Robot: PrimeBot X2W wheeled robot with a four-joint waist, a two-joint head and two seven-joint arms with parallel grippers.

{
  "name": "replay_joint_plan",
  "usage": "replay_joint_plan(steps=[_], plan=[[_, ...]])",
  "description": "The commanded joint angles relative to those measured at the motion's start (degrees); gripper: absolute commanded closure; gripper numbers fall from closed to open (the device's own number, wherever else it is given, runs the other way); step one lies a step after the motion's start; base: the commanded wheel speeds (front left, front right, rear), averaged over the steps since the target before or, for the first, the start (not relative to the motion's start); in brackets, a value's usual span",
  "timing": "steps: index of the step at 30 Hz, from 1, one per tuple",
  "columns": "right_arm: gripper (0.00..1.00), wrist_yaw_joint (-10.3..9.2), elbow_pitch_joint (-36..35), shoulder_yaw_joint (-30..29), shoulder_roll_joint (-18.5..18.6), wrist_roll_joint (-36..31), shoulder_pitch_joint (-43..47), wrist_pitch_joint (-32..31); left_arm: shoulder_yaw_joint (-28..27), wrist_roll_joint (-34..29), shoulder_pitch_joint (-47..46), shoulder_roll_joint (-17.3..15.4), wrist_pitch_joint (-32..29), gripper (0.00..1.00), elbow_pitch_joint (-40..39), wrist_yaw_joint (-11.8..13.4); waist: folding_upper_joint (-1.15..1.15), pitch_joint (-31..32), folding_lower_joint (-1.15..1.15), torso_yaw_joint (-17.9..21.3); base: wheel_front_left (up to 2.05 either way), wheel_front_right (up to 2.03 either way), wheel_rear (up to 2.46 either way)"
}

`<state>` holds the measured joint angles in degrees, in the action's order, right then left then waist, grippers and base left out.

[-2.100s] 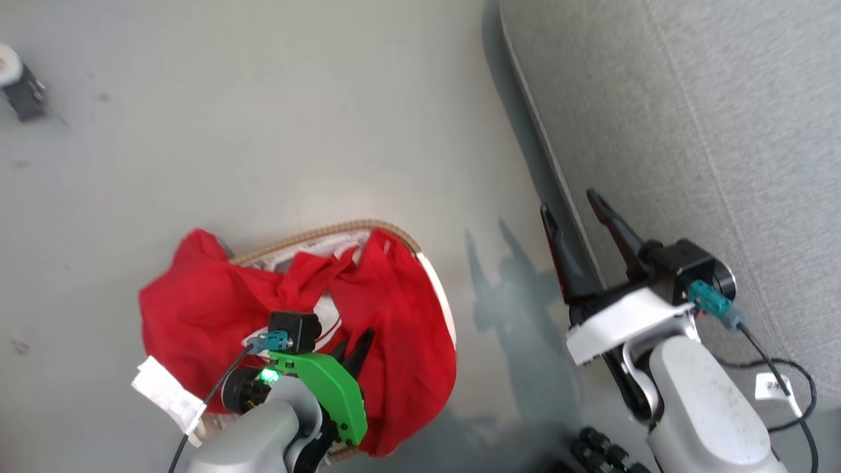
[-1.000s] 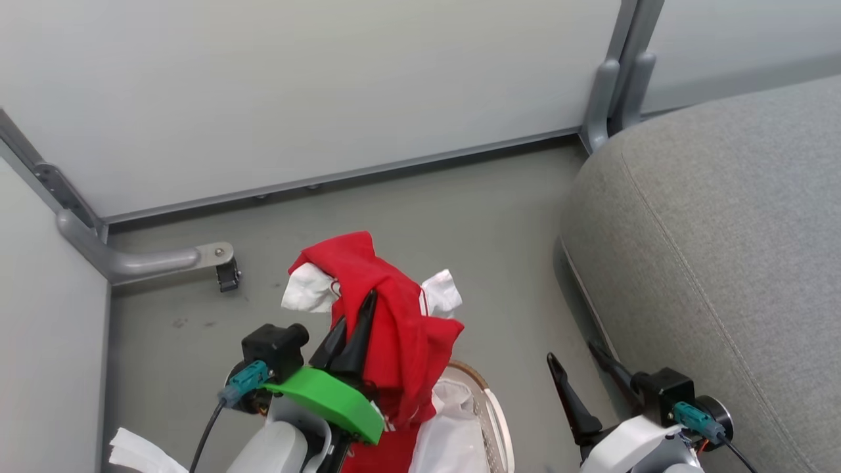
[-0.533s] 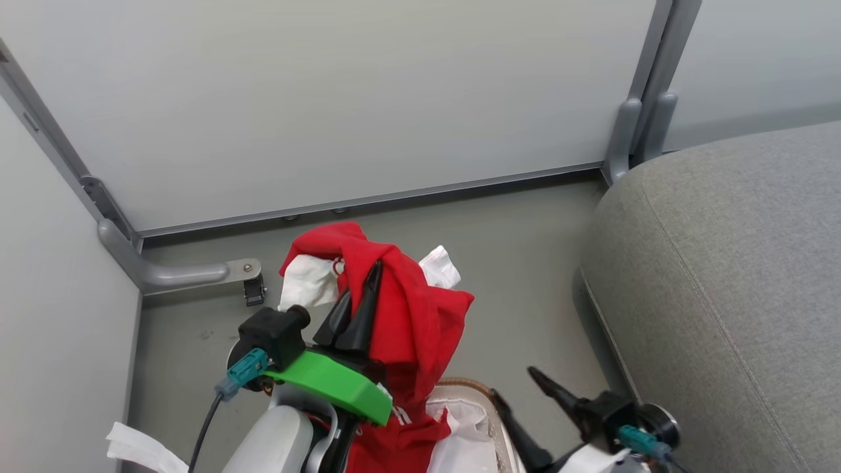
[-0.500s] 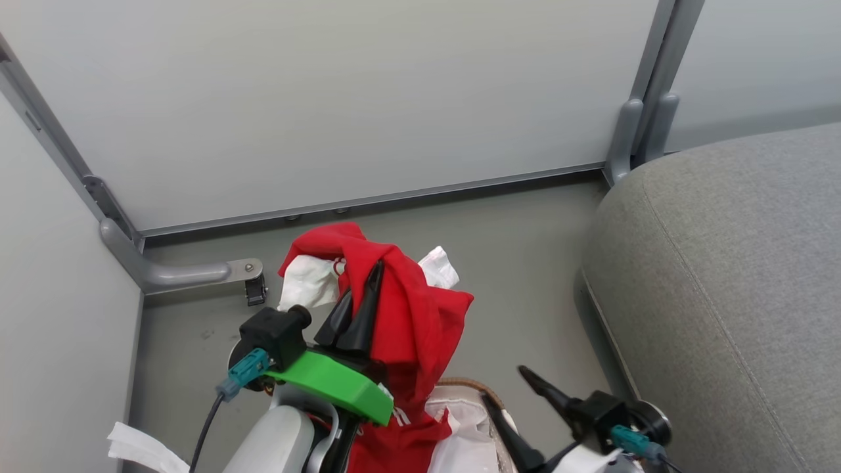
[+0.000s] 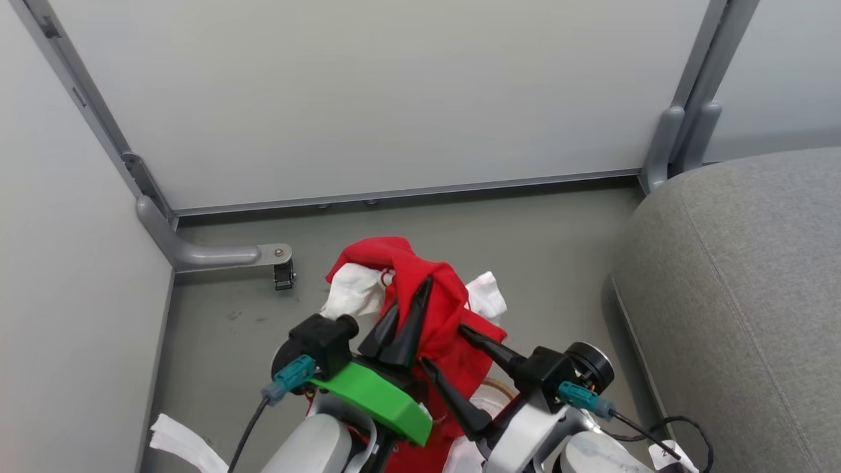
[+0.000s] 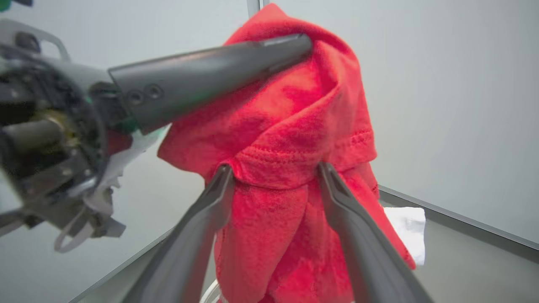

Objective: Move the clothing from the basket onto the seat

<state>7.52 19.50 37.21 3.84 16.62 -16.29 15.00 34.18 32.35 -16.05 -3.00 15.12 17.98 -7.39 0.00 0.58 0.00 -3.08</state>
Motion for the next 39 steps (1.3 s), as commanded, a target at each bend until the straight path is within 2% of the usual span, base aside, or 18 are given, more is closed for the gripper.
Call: replay_joint_plan(steps=[1, 8, 9, 10, 11, 17, 19, 23, 28, 39], plan=[[0.0, -0.06, 0.76, -0.7, -0.32, -0.47, -1.32, 0.27, 0.82, 0.57, -1.11, -0.04, 0.05, 1.0, -0.15, -0.16, 0.0, -0.08, 0.0, -1.14, 0.0, 0.0, 0.0], [0.0, -0.06, 4.9, -1.12, -0.88, -0.98, -3.54, 0.27, 6.65, 3.23, -1.54, 0.09, 0.05, 1.0, -0.98, -0.17, 0.0, -0.03, 0.0, -3.41, 0.0, 0.0, 0.0], [0.14, -0.06, 4.95, -0.77, -0.91, -0.52, -3.65, 0.27, 7.27, 3.61, -1.62, 0.1, 0.05, 1.0, -1.09, -0.17, 0.0, -0.01, 0.0, -3.63, 0.0, 0.0, 0.0], [0.91, -0.06, 4.85, -0.4, -0.9, -0.05, -3.84, 0.27, 7.7, 3.95, -1.71, 0.08, 0.05, 1.0, -1.16, -0.16, 0.0, -0.01, 0.0, -3.81, 0.0, 0.0, 0.0], [1.0, -0.06, 4.75, -0.06, -0.88, 0.46, -3.97, 0.27, 8.04, 4.12, -1.71, 0.1, 0.05, 1.0, -1.19, -0.17, 0.0, -0.01, 0.0, -3.93, 0.0, 0.0, 0.0], [1.0, -0.06, 3.1, -1.44, -0.8, 0.53, -2.5, 0.28, 6.66, 4.06, -0.68, 0.05, 0.02, 1.0, -0.95, -0.16, 0.0, 0.03, 0.0, -2.97, 0.0, 0.0, 0.0], [1.0, -0.07, 2.58, -2.58, -0.76, 0.25, -1.32, 0.28, 5.64, 3.18, -0.1, 0.05, 0.02, 0.0, -0.52, -0.16, 0.0, 0.01, 0.0, -1.7, 0.0, 0.0, 0.0], [1.0, -0.06, 1.71, -5.11, -0.83, -0.77, 0.77, 0.28, 3.22, -0.68, 0.4, -0.15, 0.02, 0.0, 0.26, -0.16, 0.0, -0.31, 0.0, 2.04, 0.0, 0.0, 0.0], [1.0, -0.06, 0.51, -7.88, -0.57, -1.51, 3.29, 0.27, -0.34, -5.44, 1.89, -0.5, 0.02, 0.0, 0.32, -0.16, 0.0, -1.25, 0.0, 9.24, 0.0, 0.0, 0.0], [1.0, -0.06, -1.89, -11.87, 0.26, -1.49, 6.49, 0.28, -3.46, -8.58, 2.79, -0.59, 0.02, 0.0, -0.12, -0.17, 0.0, -3.78, 0.0, 24.36, 0.0, 0.0, 0.0]])
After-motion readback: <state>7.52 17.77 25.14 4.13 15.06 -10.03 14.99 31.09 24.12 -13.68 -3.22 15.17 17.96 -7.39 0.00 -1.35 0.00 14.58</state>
